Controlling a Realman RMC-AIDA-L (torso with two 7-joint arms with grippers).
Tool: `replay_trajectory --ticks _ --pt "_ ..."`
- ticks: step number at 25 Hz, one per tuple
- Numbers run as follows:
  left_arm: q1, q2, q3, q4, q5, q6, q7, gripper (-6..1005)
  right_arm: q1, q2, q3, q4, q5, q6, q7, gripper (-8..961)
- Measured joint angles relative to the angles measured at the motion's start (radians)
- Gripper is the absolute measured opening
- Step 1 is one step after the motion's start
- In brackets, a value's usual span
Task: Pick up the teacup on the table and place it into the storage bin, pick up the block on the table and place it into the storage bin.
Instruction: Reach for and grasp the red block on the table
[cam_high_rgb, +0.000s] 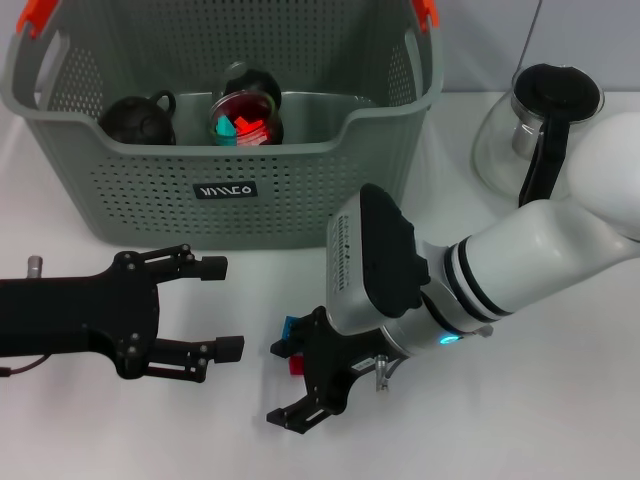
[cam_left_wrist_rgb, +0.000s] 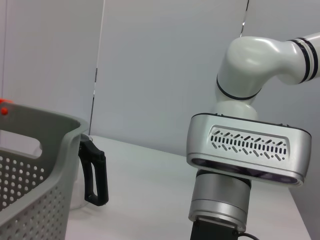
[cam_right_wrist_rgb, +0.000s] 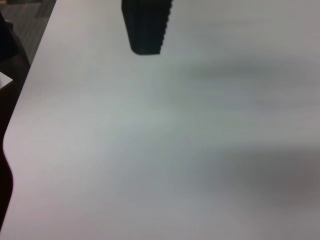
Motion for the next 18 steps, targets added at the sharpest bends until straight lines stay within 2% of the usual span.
replay_trajectory --ticks 18 --pt "0.0 0.0 0.0 -0.002 0.0 0.0 0.0 937 0.003 -0.009 0.008 -0.001 -0.006 -0.003 0.007 854"
